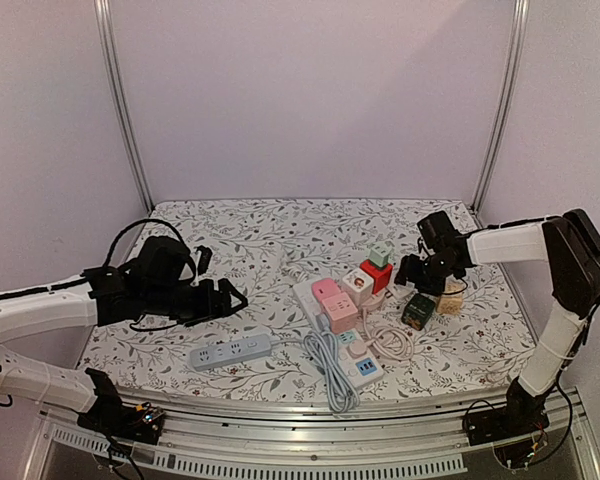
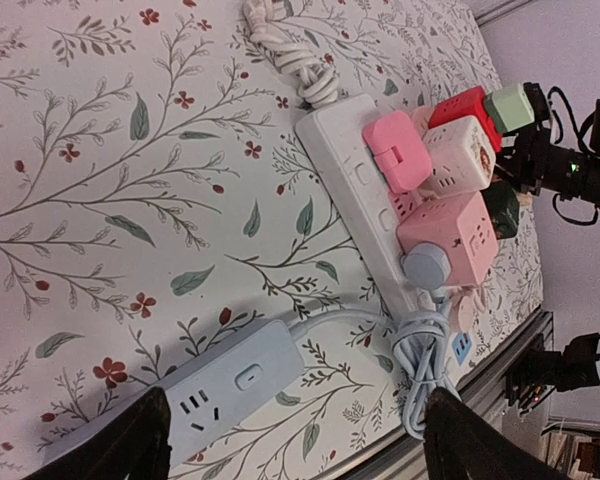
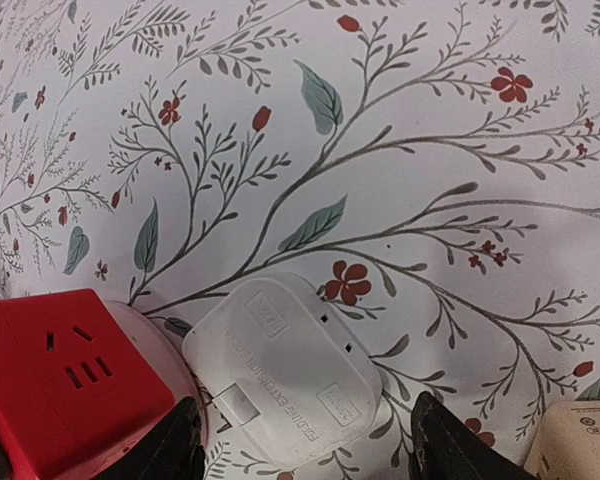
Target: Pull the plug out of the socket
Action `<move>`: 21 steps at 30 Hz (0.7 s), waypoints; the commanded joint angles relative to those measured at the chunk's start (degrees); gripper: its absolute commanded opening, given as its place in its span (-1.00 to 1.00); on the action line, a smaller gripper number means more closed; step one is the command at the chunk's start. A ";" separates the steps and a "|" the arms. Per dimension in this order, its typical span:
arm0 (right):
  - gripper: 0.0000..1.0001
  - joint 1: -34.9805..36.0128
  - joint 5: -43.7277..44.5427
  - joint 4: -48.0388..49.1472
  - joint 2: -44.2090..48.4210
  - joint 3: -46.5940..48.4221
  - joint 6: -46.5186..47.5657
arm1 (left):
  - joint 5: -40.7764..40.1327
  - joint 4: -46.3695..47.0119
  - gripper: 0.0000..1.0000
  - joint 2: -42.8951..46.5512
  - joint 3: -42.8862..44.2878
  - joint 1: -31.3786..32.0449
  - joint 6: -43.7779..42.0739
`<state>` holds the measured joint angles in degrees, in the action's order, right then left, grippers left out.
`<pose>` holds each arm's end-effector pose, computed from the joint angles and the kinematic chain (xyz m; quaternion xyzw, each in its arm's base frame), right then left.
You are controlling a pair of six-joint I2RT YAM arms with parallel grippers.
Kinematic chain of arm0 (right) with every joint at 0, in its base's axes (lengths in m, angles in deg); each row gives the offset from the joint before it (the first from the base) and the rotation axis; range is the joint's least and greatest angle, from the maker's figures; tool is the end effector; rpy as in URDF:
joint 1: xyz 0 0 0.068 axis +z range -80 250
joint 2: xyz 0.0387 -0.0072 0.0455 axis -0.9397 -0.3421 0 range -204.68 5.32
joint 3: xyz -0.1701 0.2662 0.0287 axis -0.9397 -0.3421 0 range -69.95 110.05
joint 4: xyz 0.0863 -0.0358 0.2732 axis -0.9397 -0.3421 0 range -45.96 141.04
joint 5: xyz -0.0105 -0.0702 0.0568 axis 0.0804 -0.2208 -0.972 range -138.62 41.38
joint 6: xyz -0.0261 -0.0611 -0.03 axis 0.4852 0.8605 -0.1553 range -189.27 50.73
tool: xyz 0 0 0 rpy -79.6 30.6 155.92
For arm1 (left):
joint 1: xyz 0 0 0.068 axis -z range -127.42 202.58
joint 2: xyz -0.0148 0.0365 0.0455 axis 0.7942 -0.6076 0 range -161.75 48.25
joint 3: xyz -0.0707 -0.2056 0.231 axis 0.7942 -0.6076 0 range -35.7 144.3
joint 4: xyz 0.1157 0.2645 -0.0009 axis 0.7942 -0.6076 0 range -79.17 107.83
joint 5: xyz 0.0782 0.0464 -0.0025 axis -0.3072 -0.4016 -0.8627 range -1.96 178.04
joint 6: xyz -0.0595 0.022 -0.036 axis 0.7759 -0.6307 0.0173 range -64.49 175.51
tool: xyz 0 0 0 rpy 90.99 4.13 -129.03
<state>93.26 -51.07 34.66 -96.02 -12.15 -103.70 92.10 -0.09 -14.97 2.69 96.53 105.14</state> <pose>0.3555 0.1558 0.1555 0.0885 0.9615 0.1433 0.2173 0.1792 -0.1786 0.2381 -0.0312 0.9152 -0.3141 0.2506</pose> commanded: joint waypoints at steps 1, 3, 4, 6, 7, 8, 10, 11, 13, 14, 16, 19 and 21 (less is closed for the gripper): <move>0.44 -0.52 2.11 -2.37 3.70 0.10 1.96 | 0.24 -0.96 0.72 1.07 -0.54 -0.96 0.30; 0.50 -0.55 3.67 -4.14 4.84 0.66 2.83 | 0.42 -0.87 0.72 1.28 -0.51 -0.96 0.38; 0.53 -0.57 4.48 -5.00 5.76 0.94 3.51 | 0.65 -0.81 0.72 1.29 -0.51 -0.96 0.45; 0.58 -0.52 5.08 -6.92 7.54 1.09 4.15 | 1.65 -0.53 0.72 1.29 -0.52 -0.96 0.84; 0.60 -0.57 4.94 -8.09 9.28 1.09 4.25 | 2.33 -0.48 0.72 1.27 -0.44 -0.96 1.23; 0.61 -0.47 4.53 -9.00 10.45 0.92 4.36 | 3.14 -0.27 0.72 1.28 -0.42 -0.96 1.46; 0.62 -0.35 3.27 -10.28 13.53 0.28 4.29 | 4.58 0.48 0.72 1.56 -0.71 -0.88 1.89; 0.63 -0.01 3.18 -10.76 16.02 -0.30 4.09 | 4.77 0.86 0.72 1.80 -1.04 -0.80 1.88; 0.64 1.42 1.11 -12.06 19.62 -1.45 3.80 | 5.41 1.90 0.72 2.04 -1.92 -0.79 1.92; 0.64 2.56 1.14 -12.87 22.00 -1.97 3.64 | 5.79 2.44 0.72 1.96 -2.30 -0.79 1.95; 0.69 5.28 1.64 -14.75 25.15 -2.94 2.99 | 7.01 3.77 0.72 1.65 -2.76 -0.51 2.32; 0.76 11.59 5.29 -16.16 29.88 -4.79 1.72 | 7.18 4.93 0.71 1.10 -2.97 0.92 2.49; 0.78 16.42 7.57 -16.84 31.83 -5.50 0.16 | 6.46 5.54 0.72 0.85 -3.16 2.24 2.98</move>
<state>102.51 -47.60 22.28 -67.25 -15.23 -101.12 98.00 2.69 -13.70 0.50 96.96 107.21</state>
